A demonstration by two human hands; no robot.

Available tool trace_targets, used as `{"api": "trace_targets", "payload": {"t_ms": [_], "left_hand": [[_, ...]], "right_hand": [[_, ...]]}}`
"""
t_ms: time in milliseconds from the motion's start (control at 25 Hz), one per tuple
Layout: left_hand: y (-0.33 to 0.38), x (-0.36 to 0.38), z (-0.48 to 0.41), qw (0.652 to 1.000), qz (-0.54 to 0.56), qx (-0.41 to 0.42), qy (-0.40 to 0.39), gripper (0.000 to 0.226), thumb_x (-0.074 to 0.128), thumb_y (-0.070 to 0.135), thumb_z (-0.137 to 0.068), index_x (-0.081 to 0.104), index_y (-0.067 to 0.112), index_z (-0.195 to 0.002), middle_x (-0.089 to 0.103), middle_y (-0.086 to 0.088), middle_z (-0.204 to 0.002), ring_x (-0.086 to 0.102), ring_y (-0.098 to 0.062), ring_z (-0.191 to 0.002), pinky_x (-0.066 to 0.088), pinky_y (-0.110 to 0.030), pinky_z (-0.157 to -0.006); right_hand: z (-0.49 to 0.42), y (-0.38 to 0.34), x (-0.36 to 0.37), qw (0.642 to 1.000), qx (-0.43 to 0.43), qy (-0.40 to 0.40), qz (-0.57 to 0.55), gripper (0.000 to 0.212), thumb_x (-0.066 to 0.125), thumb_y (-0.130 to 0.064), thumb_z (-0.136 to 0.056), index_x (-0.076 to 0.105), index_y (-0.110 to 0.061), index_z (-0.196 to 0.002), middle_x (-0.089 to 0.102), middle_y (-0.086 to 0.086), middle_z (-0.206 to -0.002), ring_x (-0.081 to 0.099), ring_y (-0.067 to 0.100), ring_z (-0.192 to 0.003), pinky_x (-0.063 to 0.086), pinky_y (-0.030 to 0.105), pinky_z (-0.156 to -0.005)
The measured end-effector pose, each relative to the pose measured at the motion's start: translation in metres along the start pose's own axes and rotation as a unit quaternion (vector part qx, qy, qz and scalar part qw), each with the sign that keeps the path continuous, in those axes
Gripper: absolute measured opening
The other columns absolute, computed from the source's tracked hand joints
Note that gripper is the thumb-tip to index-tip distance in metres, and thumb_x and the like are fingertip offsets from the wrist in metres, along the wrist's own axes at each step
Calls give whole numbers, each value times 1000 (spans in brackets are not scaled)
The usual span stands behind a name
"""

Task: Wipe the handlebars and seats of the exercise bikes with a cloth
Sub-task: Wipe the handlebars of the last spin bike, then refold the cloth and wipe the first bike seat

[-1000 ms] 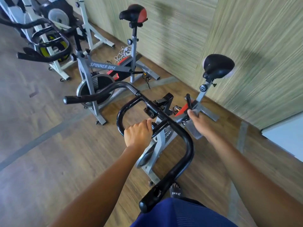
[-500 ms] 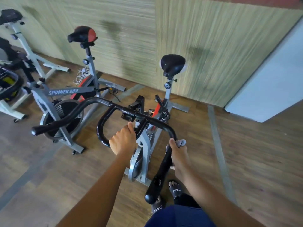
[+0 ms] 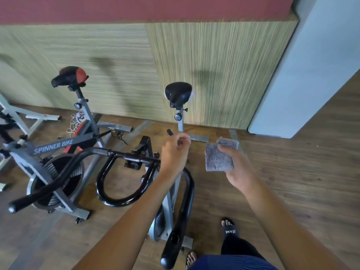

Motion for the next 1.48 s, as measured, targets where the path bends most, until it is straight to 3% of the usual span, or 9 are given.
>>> {"api": "trace_targets", "payload": {"t_ms": [120,280,520,680,1000,1160,1240,1320,1480], "left_hand": [[27,54,-23,978,136,-97,-128,36,61,47,-94,68,13,-102,65,1,-88,59,-13,-73,47,-23,-67],[59,116,-56,905,304,-197,-221,33,69,27,-91,67,3,-113,71,-10,-103,68,-23,-95,56,-38,-86],[114,162,-130,989,136,17,-62,28,77,19,-85,75,14,-112,76,1,-102,72,-14,-98,58,-34,-88],[151,179,-156,989,38,132,48,33,75,5,-85,75,20,-114,69,11,-113,63,2,-107,52,-23,-97],[156,181,-214,963,-39,230,132,29,70,-2,-87,79,18,-106,70,6,-119,65,-4,-109,53,-27,-97],[150,174,-268,977,114,168,61,34,64,-6,-83,78,24,-87,69,1,-118,61,-7,-116,50,-31,-99],[136,167,-297,939,340,51,17,34,56,-4,-83,71,26,-76,66,-1,-119,61,-14,-113,50,-29,-91],[117,170,-323,821,563,-82,-43,26,49,0,-85,62,21,-78,63,-4,-124,60,-22,-111,50,-36,-95],[96,175,-349,654,728,-193,-68,16,43,10,-86,57,18,-85,61,-15,-135,55,-37,-126,30,-57,-115]], "right_hand": [[-11,-43,0,997,-48,-54,-36,18,60,-17,-92,64,-9,-108,71,7,-94,72,14,-81,54,27,-71],[-40,-91,-25,993,-56,-83,-53,51,58,-33,-91,57,-1,-129,67,20,-124,64,29,-117,50,40,-99],[-99,-172,-86,997,-36,-71,-23,37,72,-17,-79,64,-11,-114,76,11,-106,67,29,-112,51,47,-95],[-125,-202,-94,992,-8,-113,-51,41,68,-3,-80,59,-3,-120,69,18,-120,69,31,-106,58,48,-81],[-172,-236,-61,975,55,-179,-118,49,49,-38,-102,56,-2,-135,61,24,-133,59,37,-124,54,48,-97],[-208,-247,-37,975,85,-162,-125,60,46,-47,-100,53,0,-136,60,27,-133,60,39,-123,49,51,-104],[-229,-256,-27,976,81,-155,-131,59,49,-47,-99,54,0,-134,62,26,-131,63,37,-119,54,48,-98],[-249,-268,-15,977,61,-161,-127,54,58,-38,-94,55,-1,-133,62,25,-132,63,37,-120,54,47,-98],[-273,-291,14,977,33,-207,-41,48,72,-18,-86,59,2,-128,64,25,-126,65,36,-115,59,42,-86]]}}
Point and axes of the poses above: each hand's wrist, its own z-axis away from the middle knuckle, its own x-axis out of the palm, y = z × x, the point moved 6 cm from there along -z, towards the middle knuckle
